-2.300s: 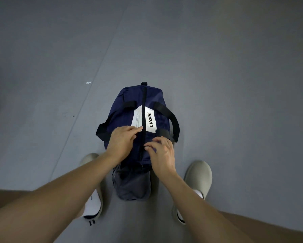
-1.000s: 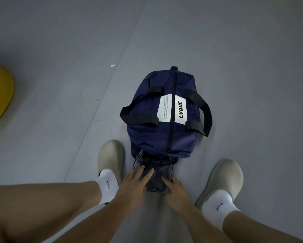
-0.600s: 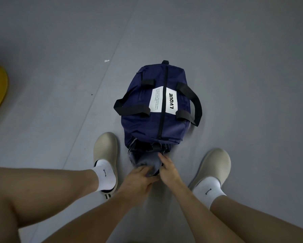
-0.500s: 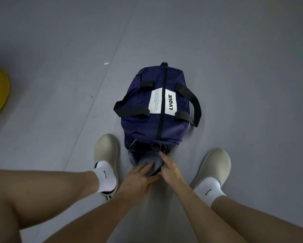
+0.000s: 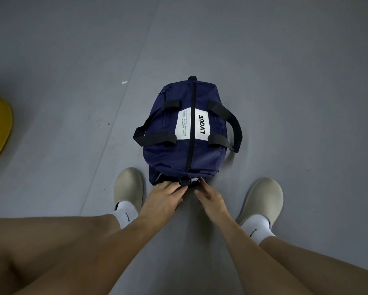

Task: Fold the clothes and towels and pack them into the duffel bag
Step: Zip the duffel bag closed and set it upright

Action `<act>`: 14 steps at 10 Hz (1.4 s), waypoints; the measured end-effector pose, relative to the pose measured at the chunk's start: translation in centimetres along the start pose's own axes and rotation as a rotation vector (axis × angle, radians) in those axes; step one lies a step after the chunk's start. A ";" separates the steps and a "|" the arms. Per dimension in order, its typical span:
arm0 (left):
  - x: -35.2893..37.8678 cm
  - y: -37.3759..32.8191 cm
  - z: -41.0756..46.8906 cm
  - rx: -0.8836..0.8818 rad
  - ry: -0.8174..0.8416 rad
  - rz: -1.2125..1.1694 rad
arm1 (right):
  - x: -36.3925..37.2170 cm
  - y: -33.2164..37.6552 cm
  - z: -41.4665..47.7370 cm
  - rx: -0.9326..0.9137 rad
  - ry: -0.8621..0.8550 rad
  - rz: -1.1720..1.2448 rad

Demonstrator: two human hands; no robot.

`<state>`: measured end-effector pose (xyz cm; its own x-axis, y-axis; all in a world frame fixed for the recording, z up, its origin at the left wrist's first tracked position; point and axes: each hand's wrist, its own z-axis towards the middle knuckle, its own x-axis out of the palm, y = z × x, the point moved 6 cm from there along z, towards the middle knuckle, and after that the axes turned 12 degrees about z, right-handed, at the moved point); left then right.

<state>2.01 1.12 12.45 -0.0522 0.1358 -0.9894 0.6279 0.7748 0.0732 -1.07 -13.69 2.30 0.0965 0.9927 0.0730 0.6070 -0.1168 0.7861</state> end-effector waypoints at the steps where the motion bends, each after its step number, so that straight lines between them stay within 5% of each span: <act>1: -0.5 -0.1 0.2 0.017 -0.024 -0.014 | -0.4 -1.2 0.1 0.033 -0.029 -0.088; 6: -0.5 -0.9 1.2 -0.115 -0.051 -0.155 | -1.8 -3.9 3.4 0.072 -0.308 -0.123; 11: -2.5 -0.2 3.5 0.080 0.097 -0.186 | -0.8 -6.1 5.2 0.250 -0.303 0.395; 13: -1.8 0.0 3.7 0.086 0.179 -0.196 | 0.8 -5.3 5.1 0.374 -0.327 0.881; 14: -1.8 0.1 3.8 0.084 0.180 -0.196 | 1.4 -4.9 5.4 0.360 -0.228 0.898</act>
<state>5.12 -1.40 13.75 -0.3111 0.1015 -0.9449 0.6540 0.7443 -0.1353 0.38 -11.86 -4.74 0.7638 0.5060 0.4007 0.4340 -0.8622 0.2614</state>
